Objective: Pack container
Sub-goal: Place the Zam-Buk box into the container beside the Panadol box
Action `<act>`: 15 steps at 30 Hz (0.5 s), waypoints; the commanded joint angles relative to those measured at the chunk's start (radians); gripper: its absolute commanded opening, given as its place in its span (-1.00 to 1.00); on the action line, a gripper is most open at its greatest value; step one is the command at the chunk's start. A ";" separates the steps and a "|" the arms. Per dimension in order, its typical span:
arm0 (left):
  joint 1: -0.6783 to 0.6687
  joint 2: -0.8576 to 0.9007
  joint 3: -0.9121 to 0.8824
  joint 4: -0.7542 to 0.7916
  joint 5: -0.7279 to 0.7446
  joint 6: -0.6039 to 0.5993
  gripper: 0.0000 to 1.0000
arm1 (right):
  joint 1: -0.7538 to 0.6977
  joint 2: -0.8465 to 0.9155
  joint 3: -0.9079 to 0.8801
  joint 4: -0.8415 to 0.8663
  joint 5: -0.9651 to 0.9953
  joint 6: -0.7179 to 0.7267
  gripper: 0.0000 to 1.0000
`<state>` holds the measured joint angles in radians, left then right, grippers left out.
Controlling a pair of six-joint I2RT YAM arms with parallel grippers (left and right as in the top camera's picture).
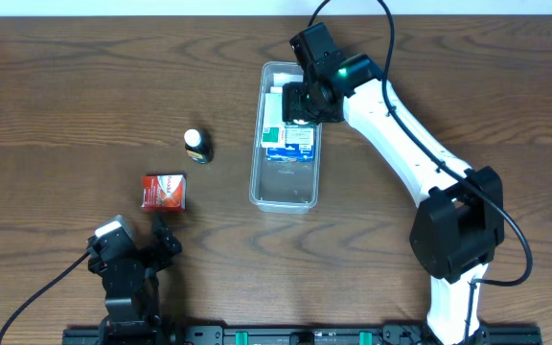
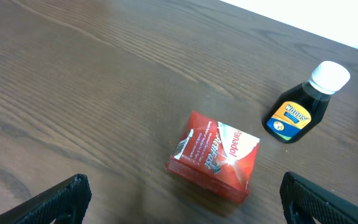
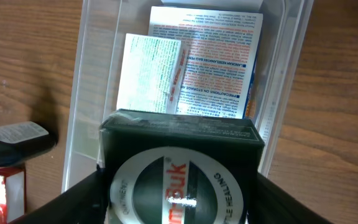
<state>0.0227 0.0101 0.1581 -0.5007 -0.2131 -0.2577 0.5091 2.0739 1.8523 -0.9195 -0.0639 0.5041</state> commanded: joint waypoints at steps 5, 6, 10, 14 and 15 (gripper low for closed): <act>-0.002 -0.006 -0.018 -0.002 -0.009 0.017 0.96 | 0.007 0.008 0.025 0.008 0.016 0.016 0.32; -0.002 -0.006 -0.018 -0.002 -0.009 0.017 0.96 | 0.007 0.008 0.025 0.011 0.016 0.016 0.29; -0.002 -0.006 -0.018 -0.002 -0.008 0.017 0.96 | 0.008 0.008 0.025 0.015 0.015 0.015 -0.09; -0.002 -0.006 -0.018 -0.002 -0.009 0.017 0.96 | 0.009 0.007 0.026 0.022 0.015 -0.005 -0.18; -0.002 -0.006 -0.018 -0.002 -0.008 0.017 0.96 | 0.006 0.001 0.031 0.022 0.015 -0.023 -0.17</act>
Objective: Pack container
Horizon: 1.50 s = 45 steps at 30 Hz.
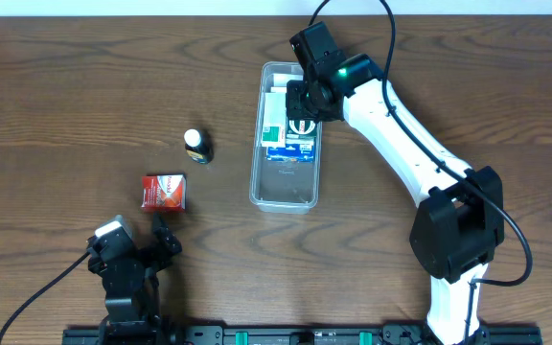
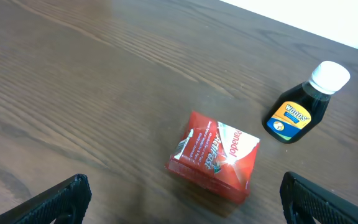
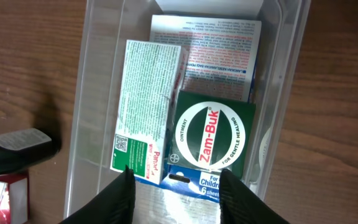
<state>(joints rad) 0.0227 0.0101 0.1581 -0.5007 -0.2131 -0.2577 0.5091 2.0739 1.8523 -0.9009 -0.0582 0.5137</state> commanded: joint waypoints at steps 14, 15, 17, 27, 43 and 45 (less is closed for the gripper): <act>-0.002 -0.006 -0.018 -0.002 -0.009 0.017 0.96 | -0.238 -0.403 0.070 -0.151 -0.058 -0.129 0.16; -0.002 -0.006 -0.018 -0.002 -0.009 0.017 0.96 | -0.266 -0.431 0.070 -0.183 -0.055 -0.150 0.22; -0.002 -0.006 -0.018 -0.002 -0.008 0.017 0.96 | -0.308 -0.470 0.070 -0.243 -0.050 -0.184 0.31; -0.002 -0.006 -0.018 0.002 -0.005 0.011 0.96 | -0.391 -0.595 0.070 -0.452 0.058 -0.329 0.99; -0.002 0.121 0.196 0.012 0.045 0.009 0.96 | -0.391 -0.598 0.070 -0.491 0.058 -0.328 0.99; -0.001 0.231 0.291 -0.035 0.044 0.009 0.96 | -0.391 -0.598 0.070 -0.491 0.058 -0.328 0.98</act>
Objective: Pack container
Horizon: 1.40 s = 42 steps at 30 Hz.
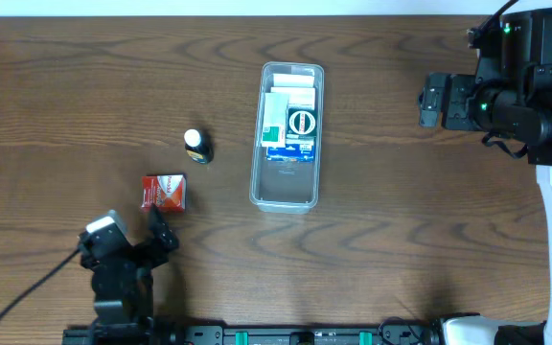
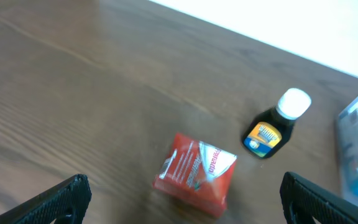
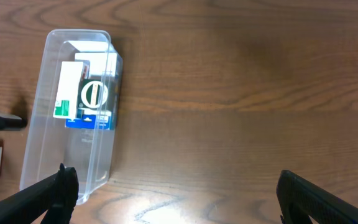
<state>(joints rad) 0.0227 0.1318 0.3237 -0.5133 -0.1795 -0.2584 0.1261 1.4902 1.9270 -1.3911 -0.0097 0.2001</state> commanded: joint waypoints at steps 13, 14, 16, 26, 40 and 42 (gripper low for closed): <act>-0.002 0.993 0.845 -0.391 0.011 0.127 0.96 | -0.008 -0.014 -0.005 -0.001 0.010 -0.015 0.99; -0.002 1.030 0.862 -0.410 0.011 0.127 0.96 | -0.008 -0.014 -0.005 -0.001 0.010 -0.015 0.99; -0.002 1.085 0.864 -0.422 0.011 0.127 0.96 | -0.008 -0.014 -0.005 -0.001 0.010 -0.015 0.98; 0.000 1.342 0.858 -0.456 0.077 0.196 0.96 | -0.008 -0.014 -0.005 -0.001 0.010 -0.015 0.98; 0.027 1.545 0.846 -0.444 0.169 0.292 1.00 | -0.008 -0.014 -0.005 -0.001 0.010 -0.015 0.99; 0.050 1.560 0.835 -0.426 0.169 0.292 0.98 | -0.008 -0.014 -0.005 -0.001 0.010 -0.015 0.99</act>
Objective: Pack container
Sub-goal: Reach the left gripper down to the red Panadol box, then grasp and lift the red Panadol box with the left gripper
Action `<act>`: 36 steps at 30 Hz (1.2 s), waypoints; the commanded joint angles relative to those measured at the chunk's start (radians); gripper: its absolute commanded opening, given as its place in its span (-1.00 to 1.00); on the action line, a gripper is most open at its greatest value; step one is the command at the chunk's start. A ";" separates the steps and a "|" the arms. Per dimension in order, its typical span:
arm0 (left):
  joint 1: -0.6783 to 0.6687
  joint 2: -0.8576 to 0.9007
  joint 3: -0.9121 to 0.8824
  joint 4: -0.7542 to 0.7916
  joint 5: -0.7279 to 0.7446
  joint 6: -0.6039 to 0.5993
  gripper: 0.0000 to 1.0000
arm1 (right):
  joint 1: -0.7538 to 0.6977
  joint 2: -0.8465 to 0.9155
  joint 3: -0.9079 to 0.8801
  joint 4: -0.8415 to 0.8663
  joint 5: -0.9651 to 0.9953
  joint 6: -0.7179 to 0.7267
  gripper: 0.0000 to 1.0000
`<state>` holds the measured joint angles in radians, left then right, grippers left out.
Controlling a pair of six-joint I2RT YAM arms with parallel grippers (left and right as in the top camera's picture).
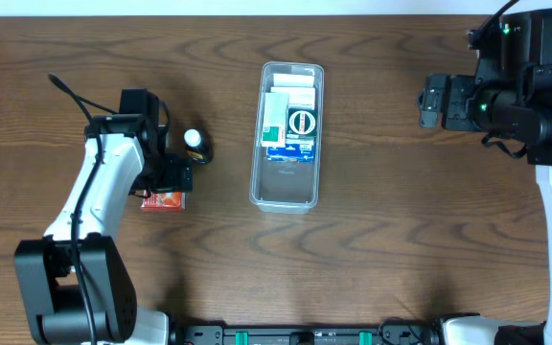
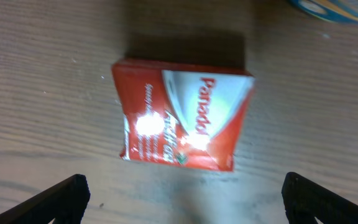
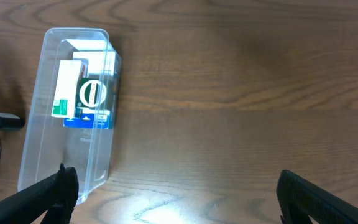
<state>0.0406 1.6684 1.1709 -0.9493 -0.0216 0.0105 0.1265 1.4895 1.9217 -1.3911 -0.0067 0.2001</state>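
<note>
The clear plastic container [image 1: 283, 199] stands mid-table with a green and white box [image 1: 274, 120], a round-logo Zam-Buk box [image 1: 301, 122] and a blue and white box inside. Left of it, a red Panadol box [image 2: 182, 115] lies flat on the wood. My left gripper [image 1: 166, 178] hovers straight over it, open, fingers [image 2: 64, 198] wide of the box and touching nothing. In the overhead view the gripper covers most of the red box [image 1: 164, 200]. My right gripper [image 3: 182, 199] is open and empty, well right of the container [image 3: 42, 180].
A dark bottle with a white cap [image 1: 196, 146] lies just beyond the red box, close to the left wrist; its label edge [image 2: 337, 6] shows at the top of the left wrist view. The table's back edge runs along the top.
My left arm has gone from the table's front edge to a spot directly over the red box, looking straight down on it. The right arm and the container's contents are unchanged.
First my right gripper held the Zam-Buk box over the container. Then it was open with that box lying inside on the others. Later the right arm stood far right, away from the container. Now my left gripper is open above the red box.
</note>
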 commanded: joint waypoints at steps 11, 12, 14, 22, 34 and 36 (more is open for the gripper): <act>0.093 0.105 -0.056 0.092 0.127 0.083 0.96 | -0.008 -0.014 0.000 -0.001 0.006 -0.015 0.99; 0.093 0.109 -0.056 0.097 0.126 0.084 0.96 | -0.008 -0.014 0.000 -0.001 0.006 -0.015 0.99; 0.093 0.118 -0.056 0.103 0.126 0.087 0.96 | -0.008 -0.014 0.000 -0.001 0.006 -0.015 0.99; 0.094 0.190 -0.057 0.126 0.126 0.087 0.96 | -0.008 -0.014 0.000 -0.001 0.006 -0.015 0.99; 0.094 0.223 -0.055 0.111 0.125 0.082 0.68 | -0.008 -0.014 0.000 -0.001 0.007 -0.015 0.99; 0.094 0.207 -0.050 0.095 0.126 0.081 0.68 | -0.008 -0.014 0.000 -0.001 0.006 -0.015 0.99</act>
<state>0.1329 1.8805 1.1217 -0.8371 0.0925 0.0845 0.1265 1.4895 1.9217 -1.3911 -0.0067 0.1997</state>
